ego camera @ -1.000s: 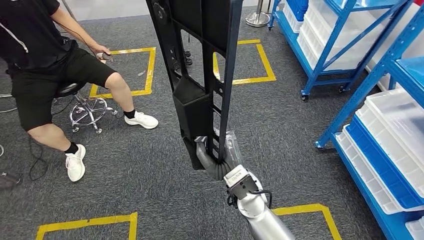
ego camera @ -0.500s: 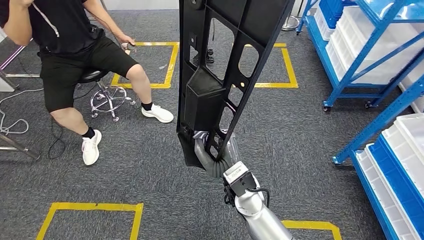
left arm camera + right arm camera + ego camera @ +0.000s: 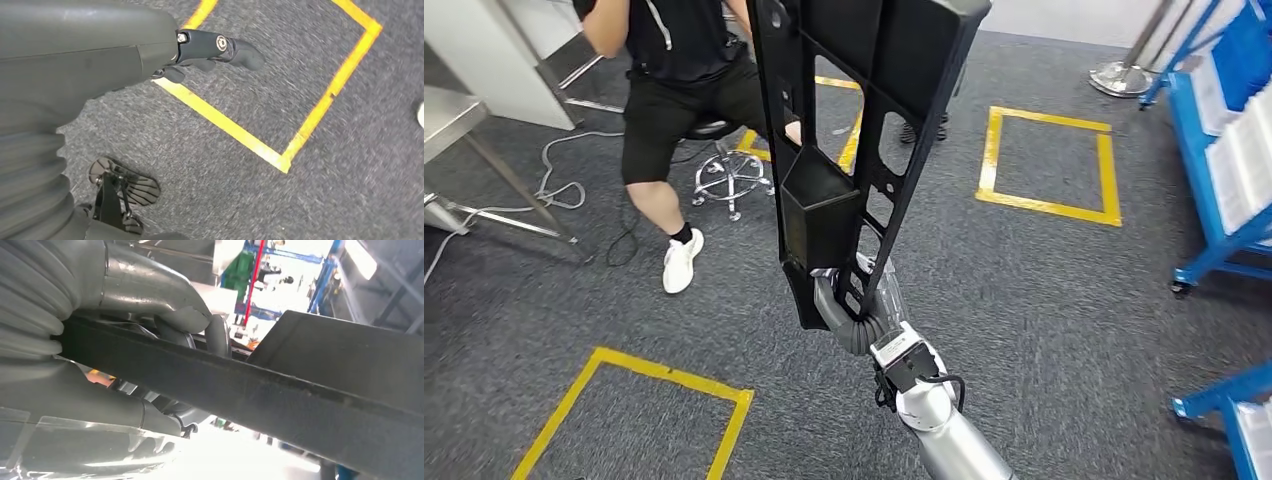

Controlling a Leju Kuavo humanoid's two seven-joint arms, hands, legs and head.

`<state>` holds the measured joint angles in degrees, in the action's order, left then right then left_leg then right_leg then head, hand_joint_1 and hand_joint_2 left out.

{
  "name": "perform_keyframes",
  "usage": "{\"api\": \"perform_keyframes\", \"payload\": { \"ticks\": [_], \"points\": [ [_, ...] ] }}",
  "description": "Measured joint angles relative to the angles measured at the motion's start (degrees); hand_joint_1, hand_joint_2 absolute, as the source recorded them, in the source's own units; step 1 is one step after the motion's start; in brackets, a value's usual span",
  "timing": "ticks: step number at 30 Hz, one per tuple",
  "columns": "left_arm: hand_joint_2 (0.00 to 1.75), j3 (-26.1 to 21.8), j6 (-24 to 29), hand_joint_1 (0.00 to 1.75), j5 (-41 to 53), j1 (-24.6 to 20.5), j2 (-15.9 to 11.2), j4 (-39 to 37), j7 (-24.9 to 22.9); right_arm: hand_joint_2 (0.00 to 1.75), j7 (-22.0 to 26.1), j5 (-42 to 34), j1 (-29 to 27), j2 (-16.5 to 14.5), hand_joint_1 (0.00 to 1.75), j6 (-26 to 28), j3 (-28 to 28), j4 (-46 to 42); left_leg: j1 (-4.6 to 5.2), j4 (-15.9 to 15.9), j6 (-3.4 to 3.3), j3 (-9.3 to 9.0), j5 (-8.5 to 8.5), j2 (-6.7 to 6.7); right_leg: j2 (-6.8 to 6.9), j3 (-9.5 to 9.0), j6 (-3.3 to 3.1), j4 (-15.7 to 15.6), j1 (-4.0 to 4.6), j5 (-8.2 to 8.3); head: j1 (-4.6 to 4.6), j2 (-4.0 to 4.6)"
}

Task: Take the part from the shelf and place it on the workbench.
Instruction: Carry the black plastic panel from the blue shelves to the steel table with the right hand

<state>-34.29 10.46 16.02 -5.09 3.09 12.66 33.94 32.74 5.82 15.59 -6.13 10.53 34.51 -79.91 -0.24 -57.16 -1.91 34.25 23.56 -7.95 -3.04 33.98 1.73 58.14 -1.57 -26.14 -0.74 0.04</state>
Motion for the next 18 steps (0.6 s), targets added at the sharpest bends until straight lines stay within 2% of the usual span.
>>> {"api": "perform_keyframes", "payload": {
  "ticks": [1,2,3,4,5,7,8,9,10,11,12,14,16,18],
  "points": [
    [1.75,-0.1,0.0,0.00,0.0,0.1,0.0,0.0,0.0,1.75,0.0,0.0,0.0,0.0,1.75,0.0,0.0,0.0,-0.06,-0.2,0.31,0.32,0.17,-0.48,-0.04,-0.18,-0.62,-0.4,0.07,0.15,-0.02,0.00],
    [1.75,-0.1,0.0,0.00,0.0,0.2,-0.1,0.0,0.0,1.75,0.0,0.0,0.0,-0.1,1.75,-0.1,0.0,0.0,-0.22,-0.3,0.51,0.57,0.27,-0.91,0.49,-0.34,-1.26,-0.4,0.17,0.20,0.02,0.00],
    [1.75,-0.2,0.0,0.00,0.1,0.4,-0.1,0.0,0.0,1.75,0.0,0.0,0.0,-0.1,1.75,-0.1,0.0,0.0,-0.40,-0.4,0.70,0.71,0.41,-0.80,0.96,-0.43,-1.74,-0.5,0.20,0.19,0.04,0.00],
    [1.75,-0.2,0.0,0.00,0.1,0.5,0.0,0.0,0.0,1.75,0.0,0.0,0.0,-0.2,1.75,-0.2,0.0,0.0,-0.43,-1.1,0.90,0.94,0.75,0.35,1.42,-0.64,-2.14,-0.6,0.16,0.16,0.08,0.00],
    [1.75,-0.2,0.0,0.00,0.2,0.6,0.0,0.0,0.0,1.75,0.0,0.0,0.1,-0.2,1.75,-0.2,0.0,0.0,-0.44,-2.8,1.15,1.67,1.64,2.31,1.99,-0.92,-2.54,-0.7,0.18,0.05,0.28,0.00],
    [1.75,-0.2,0.1,0.00,0.2,0.4,0.0,0.0,0.0,1.75,0.0,0.0,0.0,-0.2,1.75,-0.3,0.0,0.0,-0.44,-9.6,1.60,5.02,4.71,6.55,3.31,-1.47,-3.28,-0.8,0.59,-0.37,0.65,0.00],
    [1.75,-0.2,0.1,0.00,0.2,0.2,0.0,0.0,-0.1,1.75,0.0,0.0,-0.1,-0.2,1.75,-0.3,0.0,0.0,-0.55,-13.7,1.75,7.32,6.31,7.54,4.09,-1.63,-3.60,-0.7,0.87,-0.60,0.77,0.00],
    [1.75,-0.2,0.2,0.00,0.2,0.2,0.0,0.0,-0.2,1.75,0.0,0.0,-0.1,-0.1,1.75,-0.3,0.0,0.0,-0.64,-16.6,1.77,9.20,7.15,7.85,4.83,-1.75,-3.80,-0.7,1.11,-0.82,0.77,0.00],
    [1.75,-0.2,0.2,0.00,0.2,0.2,0.0,0.0,-0.3,1.75,0.0,0.0,-0.2,-0.1,1.75,-0.3,0.0,0.0,-0.68,-17.9,1.71,10.26,7.07,7.94,5.51,-1.86,-3.92,-0.7,1.32,-1.01,0.79,0.00],
    [1.75,-0.2,0.2,0.00,0.2,0.2,0.0,0.0,-0.4,1.75,0.0,0.0,-0.2,-0.1,1.75,-0.3,0.0,0.0,-0.65,-16.7,1.46,9.94,5.75,8.05,6.19,-2.07,-3.97,-0.7,1.52,-1.26,0.79,0.00],
    [1.75,-0.2,0.2,0.00,0.3,0.2,0.0,0.0,-0.5,1.75,0.0,0.0,-0.2,-0.2,1.75,-0.3,0.0,0.0,-0.47,-13.4,1.02,8.46,3.67,8.46,6.87,-2.41,-3.98,-0.8,1.71,-1.54,0.78,0.00],
    [1.75,-0.3,0.3,0.00,0.3,0.0,-0.1,0.1,-0.6,1.75,0.0,0.0,-0.1,-0.3,1.75,-0.3,0.0,0.0,0.55,-5.4,-0.41,4.23,0.16,11.26,8.17,-3.14,-3.86,-0.9,2.08,-2.14,0.73,0.00],
    [1.75,-0.4,0.3,0.00,0.4,-0.3,-0.3,0.1,-0.7,1.75,0.0,0.0,0.0,-0.4,1.75,-0.3,0.0,0.0,1.56,-1.9,-1.44,2.45,-0.43,13.10,9.40,-3.53,-3.50,-1.0,2.26,-2.57,0.74,0.00],
    [1.75,-0.6,0.4,0.00,0.5,-0.4,-0.6,0.2,-0.7,1.75,0.0,-0.1,0.1,-0.7,1.75,-0.3,0.0,0.0,1.64,-1.0,-1.99,2.03,-0.46,11.76,10.59,-3.88,-3.10,-1.4,2.41,-2.87,0.83,0.00]
  ]
}}
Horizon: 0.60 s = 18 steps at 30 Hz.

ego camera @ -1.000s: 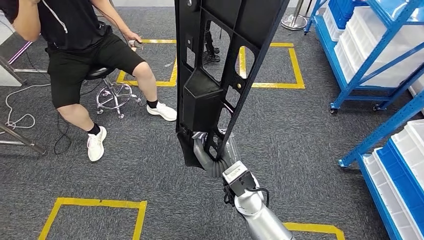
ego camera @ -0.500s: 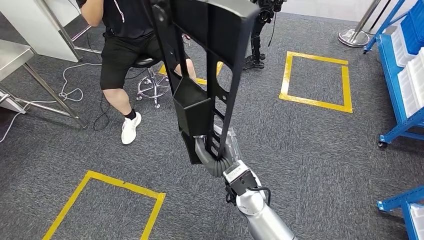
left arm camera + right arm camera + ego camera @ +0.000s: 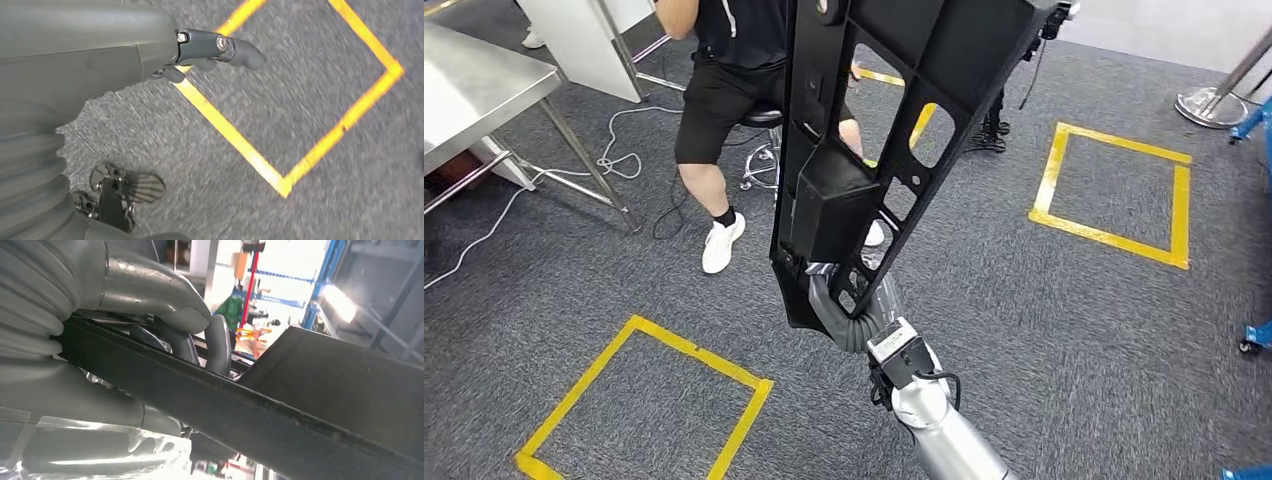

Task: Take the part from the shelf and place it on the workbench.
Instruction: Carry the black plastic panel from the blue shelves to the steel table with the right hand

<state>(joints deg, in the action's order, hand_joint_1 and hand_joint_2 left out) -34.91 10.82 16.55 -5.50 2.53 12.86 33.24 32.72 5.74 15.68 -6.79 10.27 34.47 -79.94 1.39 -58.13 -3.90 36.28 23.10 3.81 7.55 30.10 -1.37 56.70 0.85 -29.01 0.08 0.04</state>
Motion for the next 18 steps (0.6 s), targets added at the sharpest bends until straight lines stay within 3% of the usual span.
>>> {"api": "perform_keyframes", "payload": {
  "ticks": [1,3,4,5,7,8,10,11,12,14,16,18],
  "points": [
    [1.75,-0.1,0.0,0.00,0.0,0.1,0.0,0.0,0.0,1.75,0.0,0.0,0.1,-0.1,1.75,0.0,0.0,0.0,-0.19,0.9,-0.21,-0.61,-0.31,-0.88,-0.49,-0.08,0.12,0.2,0.06,-0.28,-0.02,0.00],
    [1.75,-0.2,0.0,0.00,0.1,0.0,0.1,0.0,-0.1,1.75,0.0,-0.1,0.3,-0.2,1.75,0.0,0.0,0.0,-0.77,2.6,-0.62,-1.94,-1.07,-2.56,-3.84,1.47,0.02,3.6,0.00,-1.77,-0.11,0.00],
    [1.75,-0.2,0.0,0.00,0.1,-0.1,0.2,0.0,-0.1,1.75,0.0,-0.1,0.3,-0.1,1.75,0.0,0.0,0.0,-0.90,3.0,-0.65,-2.17,-1.22,-3.35,-5.80,3.06,-0.06,6.8,-0.28,-2.86,-0.25,0.00],
    [1.75,-0.2,0.0,0.00,0.2,-0.2,0.3,0.0,-0.1,1.75,0.0,-0.1,0.3,0.0,1.75,0.0,0.0,0.0,-1.02,3.0,-0.71,-2.24,-1.26,-4.27,-6.94,5.34,-0.02,10.8,-0.63,-4.09,-0.33,0.00],
    [1.75,-0.2,-0.1,0.00,0.4,-0.3,0.5,0.0,-0.1,1.75,0.0,-0.1,-0.1,0.5,1.75,0.0,0.0,0.1,-1.28,2.9,-0.40,-2.24,-1.08,-6.38,-7.49,8.78,0.79,15.6,-1.43,-4.91,-0.48,0.00],
    [1.75,-0.2,-0.1,0.00,0.5,-0.2,0.5,0.0,-0.1,1.75,0.0,-0.1,-0.2,0.6,1.75,0.1,0.0,0.1,-1.51,2.6,-0.08,-2.25,-0.90,-7.44,-7.52,9.31,1.57,15.4,-1.90,-4.15,-0.48,0.00],
    [1.75,-0.2,-0.1,0.00,0.7,-0.1,0.6,0.0,-0.1,1.75,0.0,-0.1,-0.3,0.8,1.75,0.2,0.0,0.1,-2.30,1.6,1.08,-2.16,-0.16,-9.36,-8.02,6.76,3.51,8.7,-2.88,-0.39,-0.48,-0.01],
    [1.75,-0.2,-0.1,0.00,0.7,-0.1,0.5,0.0,-0.1,1.75,0.0,-0.1,-0.3,0.8,1.75,0.3,0.0,0.1,-2.51,0.8,1.84,-1.96,0.34,-10.23,-8.97,5.43,4.16,5.5,-3.17,1.07,-0.58,-0.01],
    [1.75,-0.2,-0.1,0.00,0.7,-0.1,0.5,0.0,-0.1,1.75,0.0,-0.1,-0.4,0.9,1.75,0.4,0.0,0.1,-2.76,0.1,2.54,-1.65,0.88,-10.99,-9.93,4.31,4.24,3.3,-3.40,1.97,-0.71,-0.01],
    [1.75,-0.2,-0.1,0.00,0.8,0.0,0.4,0.0,-0.1,1.75,0.0,0.0,-0.6,1.0,1.75,0.5,0.0,0.0,-2.99,-0.5,3.51,-1.04,1.33,-12.00,-10.96,3.96,3.17,2.9,-3.07,1.94,-0.96,-0.01],
    [1.75,-0.3,0.0,0.00,0.8,0.4,0.5,-0.1,0.0,1.75,0.0,0.0,-0.7,0.9,1.75,0.5,0.0,-0.1,-3.45,-0.6,3.96,-0.73,1.33,-12.27,-10.09,3.72,2.01,2.8,-2.92,1.95,-0.94,-0.01],
    [1.75,-0.3,0.0,0.00,0.8,0.6,0.5,-0.1,0.1,1.75,0.0,0.1,-0.7,0.8,1.75,0.5,0.0,-0.1,-3.45,-3.0,4.22,0.37,2.42,-9.22,-8.99,3.30,1.23,2.6,-2.93,1.93,-0.62,0.00]
  ]
}}
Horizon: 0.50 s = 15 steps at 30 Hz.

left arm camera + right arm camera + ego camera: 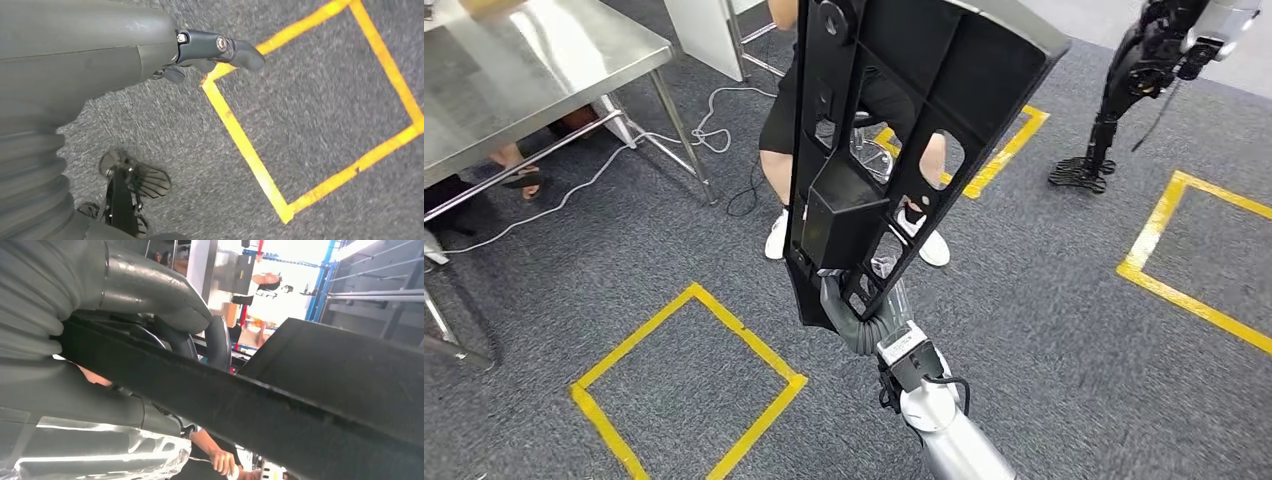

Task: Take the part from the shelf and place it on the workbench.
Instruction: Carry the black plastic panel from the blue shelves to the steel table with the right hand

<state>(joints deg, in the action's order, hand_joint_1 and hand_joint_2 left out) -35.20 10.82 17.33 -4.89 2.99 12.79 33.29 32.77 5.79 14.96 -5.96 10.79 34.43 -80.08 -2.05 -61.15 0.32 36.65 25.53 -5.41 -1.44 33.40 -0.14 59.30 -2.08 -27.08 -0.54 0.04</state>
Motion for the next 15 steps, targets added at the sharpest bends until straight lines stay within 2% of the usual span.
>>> {"api": "perform_keyframes", "payload": {
  "ticks": [2,3,4,5,6,7,8,9,10,11,13,14,15],
  "points": [
    [1.75,0.0,0.0,0.00,0.0,-0.2,0.0,0.0,0.0,1.75,0.0,0.0,-0.1,-0.1,1.75,0.0,0.0,0.0,0.21,-6.9,0.12,3.55,3.03,4.15,1.37,-0.38,-0.64,-0.2,0.47,-0.28,0.45,0.00],
    [1.75,0.0,0.0,0.00,0.0,-0.2,0.0,0.0,0.0,1.75,0.0,0.0,-0.1,-0.1,1.75,0.0,0.0,0.0,0.22,-10.8,0.09,5.82,4.52,5.07,2.13,-0.46,-0.88,-0.2,0.80,-0.45,0.63,0.00],
    [1.75,0.0,0.0,0.00,0.1,-0.2,0.1,0.0,0.0,1.75,0.0,0.0,-0.2,-0.1,1.75,0.0,0.0,0.0,0.25,-13.7,-0.06,7.63,5.28,5.40,2.87,-0.51,-1.11,-0.2,1.12,-0.63,0.67,0.00],
    [1.75,0.0,0.0,0.00,0.1,-0.2,0.1,0.0,0.0,1.75,0.0,0.0,-0.3,-0.1,1.75,0.0,0.0,0.0,0.36,-14.5,-0.38,8.41,4.93,5.47,3.60,-0.60,-1.28,-0.2,1.46,-0.82,0.70,0.00],
    [1.75,0.0,0.1,0.00,0.1,-0.2,0.1,0.0,0.0,1.75,0.0,0.0,-0.3,-0.1,1.75,0.1,0.0,0.0,0.61,-13.0,-0.95,7.91,3.53,5.59,4.29,-0.80,-1.40,-0.2,1.79,-1.03,0.72,0.00],
    [1.75,0.0,0.1,0.00,0.1,-0.2,0.1,0.0,0.0,1.75,0.0,0.0,-0.3,-0.1,1.75,0.1,0.0,0.0,1.13,-9.7,-1.85,6.26,1.44,6.10,4.98,-1.15,-1.50,-0.2,2.11,-1.30,0.73,0.00],
    [1.75,0.0,0.1,0.00,0.1,-0.2,0.0,0.0,0.0,1.75,0.0,0.0,-0.3,-0.2,1.75,0.1,0.0,0.0,2.00,-5.7,-3.09,4.13,-0.41,7.53,5.65,-1.55,-1.55,-0.3,2.27,-1.59,0.71,0.00],
    [1.75,0.0,0.2,0.00,0.2,-0.3,-0.1,0.1,0.0,1.75,0.1,0.0,-0.3,-0.2,1.75,0.1,0.0,0.0,2.82,-2.4,-4.20,2.34,-1.55,9.11,6.32,-1.93,-1.52,-0.5,2.54,-1.84,0.61,0.00],
    [1.75,0.0,0.2,0.00,0.2,-0.5,-0.2,0.1,0.0,1.75,0.2,0.0,-0.3,-0.2,1.75,0.2,0.0,0.0,3.59,-0.2,-5.02,1.16,-2.03,10.41,7.04,-2.21,-1.40,-0.7,2.59,-2.03,0.53,0.00],
    [1.75,0.0,0.3,0.00,0.3,-0.7,-0.3,0.2,0.0,1.75,0.2,0.0,-0.3,-0.2,1.75,0.3,0.0,0.0,4.09,0.8,-5.45,0.69,-1.89,11.13,7.82,-2.38,-1.21,-0.9,2.51,-2.17,0.47,-0.01],
    [1.75,0.0,0.6,0.00,0.5,-0.9,-0.5,0.3,-0.1,1.75,0.3,0.0,-0.3,-0.4,1.75,0.4,-0.1,0.0,4.14,2.5,-5.73,-0.16,-2.11,9.77,9.02,-2.90,-0.86,-1.6,2.50,-2.29,0.54,-0.01],
    [1.75,0.0,0.6,0.00,0.5,-0.8,-0.5,0.3,-0.1,1.75,0.3,0.0,-0.3,-0.5,1.75,0.4,-0.1,0.0,3.93,3.8,-5.95,-1.11,-2.56,8.85,8.27,-3.15,-0.80,-1.5,2.55,-2.43,0.50,-0.01],
    [1.75,0.0,0.7,0.00,0.6,-0.8,-0.5,0.3,-0.2,1.75,0.4,0.0,-0.2,-0.6,1.75,0.4,-0.1,-0.1,3.64,5.2,-6.24,-2.09,-3.10,7.95,6.67,-2.95,-0.85,-0.6,2.58,-2.85,0.54,0.00]
  ]
}}
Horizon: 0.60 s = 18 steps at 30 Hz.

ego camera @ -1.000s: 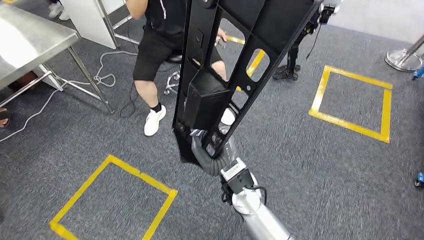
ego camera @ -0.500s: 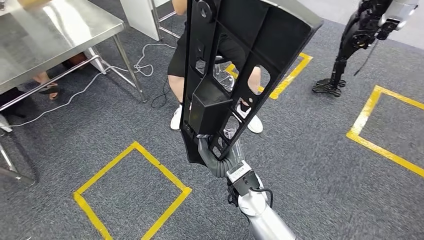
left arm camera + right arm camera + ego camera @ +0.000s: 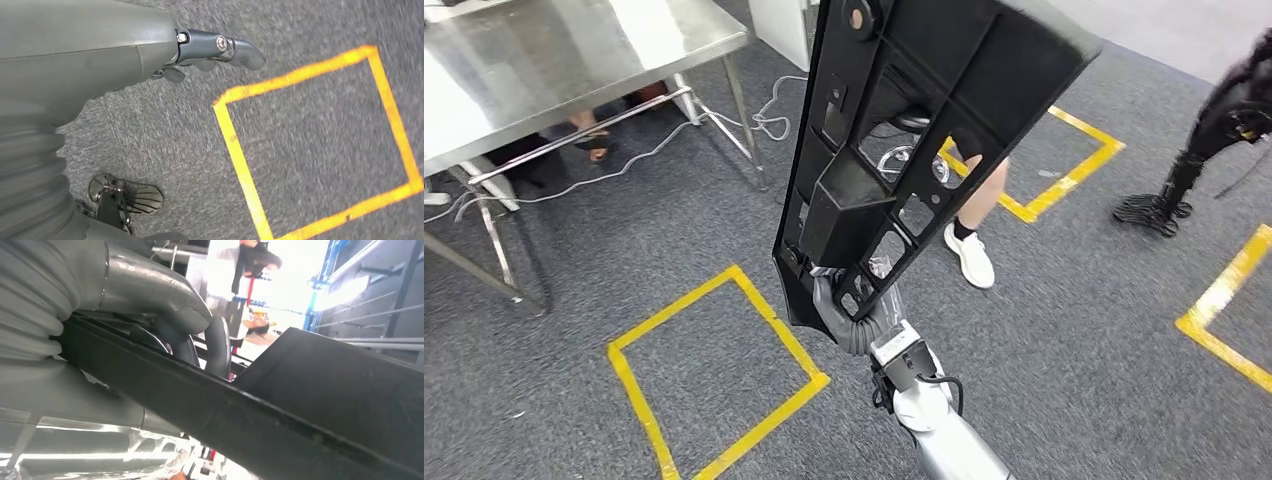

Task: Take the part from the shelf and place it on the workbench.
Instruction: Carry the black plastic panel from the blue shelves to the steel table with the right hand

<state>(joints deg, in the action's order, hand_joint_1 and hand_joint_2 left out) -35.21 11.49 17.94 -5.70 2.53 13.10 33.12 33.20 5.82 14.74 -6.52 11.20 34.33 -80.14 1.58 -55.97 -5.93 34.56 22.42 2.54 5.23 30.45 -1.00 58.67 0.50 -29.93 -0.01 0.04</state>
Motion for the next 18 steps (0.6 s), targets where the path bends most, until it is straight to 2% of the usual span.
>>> {"api": "perform_keyframes", "payload": {
  "ticks": [2,3,4,5,6,8,9,10,11,13,14,16,17,18],
  "points": [
    [1.75,0.0,0.0,0.00,0.2,-0.3,0.3,0.0,-0.1,1.75,0.1,0.0,0.0,0.2,1.75,0.0,-0.1,0.0,-0.64,1.5,0.05,-1.13,-0.71,-1.79,-3.89,2.63,-0.07,5.6,-0.37,-2.00,-0.15,0.00],
    [1.75,0.0,0.0,0.00,0.3,-0.5,0.4,0.0,-0.2,1.75,0.2,0.0,0.0,0.4,1.75,0.1,-0.1,0.1,-0.91,1.5,0.27,-1.17,-0.78,-2.75,-4.82,4.87,0.09,9.4,-0.72,-3.23,-0.14,0.00],
    [1.75,0.0,0.0,0.00,0.3,-0.6,0.5,0.0,-0.3,1.75,0.2,0.0,-0.2,0.6,1.75,0.1,-0.1,0.2,-1.22,1.5,0.69,-1.16,-0.72,-3.79,-5.13,6.89,0.49,12.5,-1.11,-4.01,-0.23,0.00],
    [1.75,0.0,0.1,0.00,0.4,-0.5,0.7,0.0,-0.4,1.75,0.2,0.0,-0.3,0.8,1.75,0.1,-0.1,0.2,-1.55,1.4,1.17,-1.17,-0.58,-4.82,-5.19,8.18,1.21,13.8,-1.56,-3.93,-0.25,0.00],
    [1.75,0.0,0.1,0.00,0.4,-0.5,0.8,0.0,-0.4,1.75,0.2,0.0,-0.4,0.9,1.75,0.1,-0.1,0.3,-1.95,1.1,1.73,-1.16,-0.37,-5.83,-5.23,8.33,2.21,12.8,-2.10,-2.82,-0.25,0.00],
    [1.75,0.0,0.2,0.00,0.4,-0.4,0.9,0.0,-0.5,1.75,0.2,-0.1,-0.4,1.0,1.75,0.1,-0.1,0.3,-2.85,-0.2,3.31,-0.88,0.47,-7.66,-6.16,5.92,4.51,6.0,-3.27,0.92,-0.34,0.00],
    [1.75,0.0,0.2,0.00,0.4,-0.4,0.9,0.0,-0.5,1.75,0.2,-0.1,-0.3,1.0,1.75,0.1,-0.1,0.4,-3.12,-1.3,4.21,-0.41,1.10,-8.48,-7.19,4.61,5.13,3.0,-3.72,2.25,-0.64,0.00],
    [1.75,0.0,0.3,0.00,0.4,-0.4,0.8,0.0,-0.5,1.75,0.2,-0.1,-0.3,1.0,1.75,0.1,-0.1,0.4,-3.29,-2.2,4.96,0.18,1.63,-9.13,-8.05,3.86,5.06,1.4,-3.93,2.85,-0.82,0.00],
    [1.75,0.0,0.4,0.00,0.5,-0.3,0.8,0.0,-0.6,1.75,0.2,-0.1,-0.3,1.0,1.75,0.1,-0.2,0.4,-3.35,-2.9,5.50,0.70,2.01,-9.63,-8.59,3.73,4.56,1.1,-3.88,2.82,-0.91,0.00],
    [1.75,0.0,0.5,0.00,0.6,-0.1,0.7,0.0,-0.8,1.75,0.2,-0.1,-0.4,0.8,1.75,0.1,-0.2,0.4,-3.73,-3.3,5.89,1.27,2.23,-10.35,-8.12,3.87,3.11,1.6,-3.66,2.51,-0.72,0.00],
    [1.75,0.0,0.5,0.00,0.6,0.1,0.6,0.0,-0.8,1.75,0.2,-0.1,-0.4,0.7,1.75,0.1,-0.2,0.4,-3.84,-3.7,5.98,1.39,2.35,-9.58,-7.66,3.73,2.69,1.6,-3.59,2.43,-0.61,0.00],
    [1.75,0.0,0.5,0.00,0.8,0.1,0.6,0.0,-0.9,1.75,0.3,0.0,-0.3,0.6,1.75,0.1,-0.3,0.4,-3.85,-6.9,6.24,2.91,3.69,-6.20,-6.54,3.14,1.94,1.5,-3.45,2.13,-0.26,0.00],
    [1.75,0.0,0.5,0.00,0.9,0.0,0.6,0.0,-0.9,1.75,0.3,0.0,-0.3,0.6,1.75,0.1,-0.3,0.4,-3.72,-10.2,6.34,4.64,4.99,-4.20,-5.86,2.84,1.60,1.5,-3.15,1.89,-0.13,0.00],
    [1.75,0.0,0.5,0.00,1.0,-0.1,0.6,0.0,-0.9,1.75,0.3,0.0,-0.3,0.6,1.75,0.1,-0.3,0.4,-3.69,-14.0,6.40,6.85,6.44,-3.11,-5.09,2.62,1.24,1.4,-2.87,1.63,0.02,0.00]
  ]
}}
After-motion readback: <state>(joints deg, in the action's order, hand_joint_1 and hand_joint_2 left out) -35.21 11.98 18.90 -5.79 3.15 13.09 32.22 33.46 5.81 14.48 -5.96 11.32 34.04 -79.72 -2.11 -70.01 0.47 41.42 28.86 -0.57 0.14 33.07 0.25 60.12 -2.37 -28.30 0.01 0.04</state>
